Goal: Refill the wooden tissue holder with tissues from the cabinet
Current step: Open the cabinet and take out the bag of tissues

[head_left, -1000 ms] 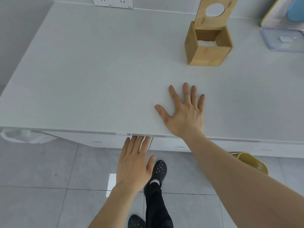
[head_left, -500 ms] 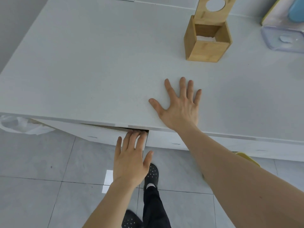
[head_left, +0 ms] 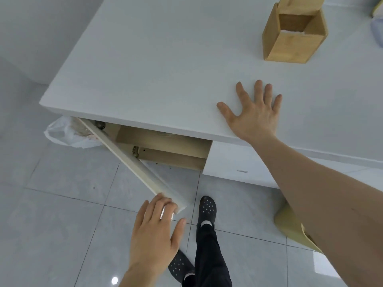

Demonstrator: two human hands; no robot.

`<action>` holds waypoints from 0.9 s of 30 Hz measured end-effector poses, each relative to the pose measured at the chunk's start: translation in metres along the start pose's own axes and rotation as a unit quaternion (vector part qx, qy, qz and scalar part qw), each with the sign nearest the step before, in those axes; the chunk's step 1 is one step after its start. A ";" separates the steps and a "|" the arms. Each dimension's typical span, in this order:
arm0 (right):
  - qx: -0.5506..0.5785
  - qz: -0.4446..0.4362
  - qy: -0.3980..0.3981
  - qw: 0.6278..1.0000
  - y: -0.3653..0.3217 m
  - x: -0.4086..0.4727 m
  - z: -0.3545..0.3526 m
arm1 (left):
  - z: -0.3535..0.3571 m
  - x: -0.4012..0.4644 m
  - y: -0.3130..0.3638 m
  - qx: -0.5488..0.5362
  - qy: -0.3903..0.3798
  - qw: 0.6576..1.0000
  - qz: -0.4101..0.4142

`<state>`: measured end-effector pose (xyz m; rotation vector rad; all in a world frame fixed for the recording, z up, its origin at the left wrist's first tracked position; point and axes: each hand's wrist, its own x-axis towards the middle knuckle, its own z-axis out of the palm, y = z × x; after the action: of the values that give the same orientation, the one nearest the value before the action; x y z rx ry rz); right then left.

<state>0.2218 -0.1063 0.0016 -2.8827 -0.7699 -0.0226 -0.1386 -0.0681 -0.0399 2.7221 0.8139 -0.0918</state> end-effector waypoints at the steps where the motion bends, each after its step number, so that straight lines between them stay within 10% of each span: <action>1: 0.000 -0.002 0.002 1.000 0.000 0.000 0.000 | 0.000 -0.011 -0.006 -0.003 0.010 1.000 -0.006; 12: -0.002 -0.007 -0.017 1.000 0.001 -0.003 -0.004 | -0.007 -0.090 -0.076 0.051 0.100 0.984 -0.139; 18: 0.149 -0.154 0.151 0.965 -0.037 -0.087 0.002 | -0.006 -0.080 -0.086 0.011 0.107 0.966 -0.235; 22: 0.198 -0.314 0.038 0.928 -0.079 -0.171 0.039 | -0.001 -0.048 -0.078 -0.067 0.106 0.965 -0.228; 27: 0.144 -0.277 -0.124 0.942 -0.094 -0.184 0.102 | 0.029 -0.002 -0.087 -0.114 0.092 0.967 -0.210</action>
<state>0.0126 -0.1012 -0.0950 -2.3332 -1.4698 0.3607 -0.1867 -0.0085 -0.0900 2.3282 1.3563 0.1584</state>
